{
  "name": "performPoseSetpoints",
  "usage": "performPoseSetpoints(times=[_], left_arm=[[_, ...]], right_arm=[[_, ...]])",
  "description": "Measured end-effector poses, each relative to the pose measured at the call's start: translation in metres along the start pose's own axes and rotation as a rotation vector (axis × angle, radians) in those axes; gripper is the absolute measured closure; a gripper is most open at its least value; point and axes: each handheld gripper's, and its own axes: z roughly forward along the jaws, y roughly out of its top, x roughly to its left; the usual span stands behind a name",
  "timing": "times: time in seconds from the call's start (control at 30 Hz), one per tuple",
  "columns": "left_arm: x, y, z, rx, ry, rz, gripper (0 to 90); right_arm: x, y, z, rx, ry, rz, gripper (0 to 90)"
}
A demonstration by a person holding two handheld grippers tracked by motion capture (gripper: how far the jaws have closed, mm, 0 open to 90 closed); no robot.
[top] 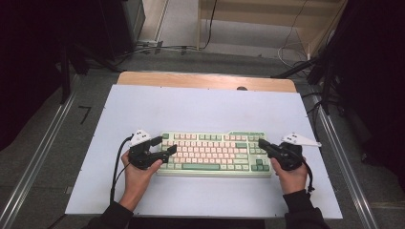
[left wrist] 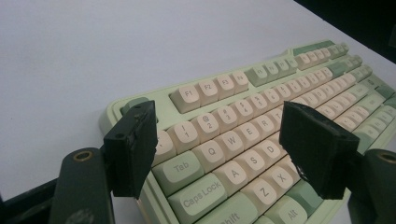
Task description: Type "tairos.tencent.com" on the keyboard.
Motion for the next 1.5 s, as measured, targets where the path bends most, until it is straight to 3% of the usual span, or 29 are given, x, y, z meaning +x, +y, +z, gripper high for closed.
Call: performPoseSetpoints(times=[0.03,0.1,0.13,0.17,0.33,0.53,0.6,0.77,1.0,1.5], left_arm=[[0.000,0.000,0.000,0.002,0.001,0.001,28.7],[0.000,0.000,0.000,0.003,-0.001,0.001,28.7],[0.000,0.000,0.000,0.005,0.001,0.003,28.7],[-0.001,-0.001,0.000,0.005,0.001,0.002,28.7],[-0.001,-0.001,0.000,0.005,-0.003,0.004,28.7],[0.000,0.000,-0.001,0.001,-0.008,-0.005,28.8],[-0.001,0.000,-0.002,-0.001,-0.010,-0.007,28.8],[-0.003,0.001,-0.004,-0.014,-0.009,-0.014,26.8],[-0.002,0.002,-0.005,-0.017,-0.014,-0.024,27.2],[-0.003,0.001,-0.002,-0.003,-0.033,-0.027,26.8]], right_arm=[[0.011,0.005,0.009,0.005,0.034,-0.032,87.8],[0.017,0.008,0.013,0.010,0.052,-0.043,87.8],[0.029,0.012,0.024,0.020,0.081,-0.061,87.8],[0.029,0.012,0.024,0.020,0.081,-0.061,87.8],[0.062,0.019,0.055,0.064,0.147,-0.119,87.8],[0.080,0.020,0.075,0.122,0.163,-0.142,87.8],[0.086,0.019,0.085,0.165,0.159,-0.165,87.8],[0.090,0.018,0.092,0.190,0.144,-0.182,87.8],[0.091,0.020,0.088,0.171,0.113,-0.189,86.1],[0.095,0.018,0.093,0.201,0.138,-0.203,87.9]])
